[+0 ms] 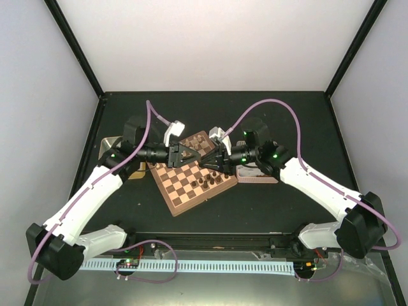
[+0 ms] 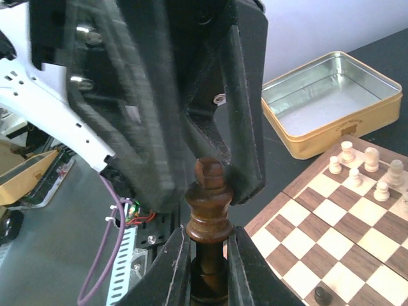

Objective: Set up the chess pieces on the board
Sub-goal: Place the chess piece on the chessboard.

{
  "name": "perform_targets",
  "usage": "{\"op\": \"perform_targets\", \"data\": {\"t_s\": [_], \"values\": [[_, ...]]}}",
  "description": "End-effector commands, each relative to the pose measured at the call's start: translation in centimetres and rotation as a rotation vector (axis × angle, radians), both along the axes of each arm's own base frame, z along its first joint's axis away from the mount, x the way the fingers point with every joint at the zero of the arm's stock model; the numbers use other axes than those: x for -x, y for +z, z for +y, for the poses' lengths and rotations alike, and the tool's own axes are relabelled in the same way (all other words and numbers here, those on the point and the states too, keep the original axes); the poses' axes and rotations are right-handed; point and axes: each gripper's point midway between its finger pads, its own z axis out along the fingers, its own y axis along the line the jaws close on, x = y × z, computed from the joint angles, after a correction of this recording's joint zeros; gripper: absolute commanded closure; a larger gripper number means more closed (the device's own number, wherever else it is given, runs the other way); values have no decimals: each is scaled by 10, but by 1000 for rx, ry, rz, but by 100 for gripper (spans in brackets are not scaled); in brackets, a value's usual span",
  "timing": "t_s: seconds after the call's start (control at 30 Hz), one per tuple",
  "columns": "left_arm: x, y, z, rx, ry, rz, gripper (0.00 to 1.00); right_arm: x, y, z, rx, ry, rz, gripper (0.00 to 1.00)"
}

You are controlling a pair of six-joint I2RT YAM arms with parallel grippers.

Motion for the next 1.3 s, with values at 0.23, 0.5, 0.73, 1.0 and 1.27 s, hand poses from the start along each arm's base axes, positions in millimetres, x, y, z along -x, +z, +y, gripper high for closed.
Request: {"op": "perform_targets", "data": {"t_s": [0.23, 0.5, 0.73, 1.0, 1.27], "values": [[12, 10, 0, 10, -71, -19, 99, 1, 22, 1, -49, -5, -51, 87], [-3, -5, 15, -97, 92, -63, 98, -11, 8, -11, -5, -153, 7, 45], [-23, -41, 35, -223, 340, -100, 98, -26, -2, -44, 1, -423, 29, 26], [-22, -99, 41, -387, 575, -51, 99, -36, -18, -97, 46, -740, 100, 25], [-6, -136, 27, -453, 573, -63, 98, -33, -38, -106, 25, -788, 165, 25]]}}
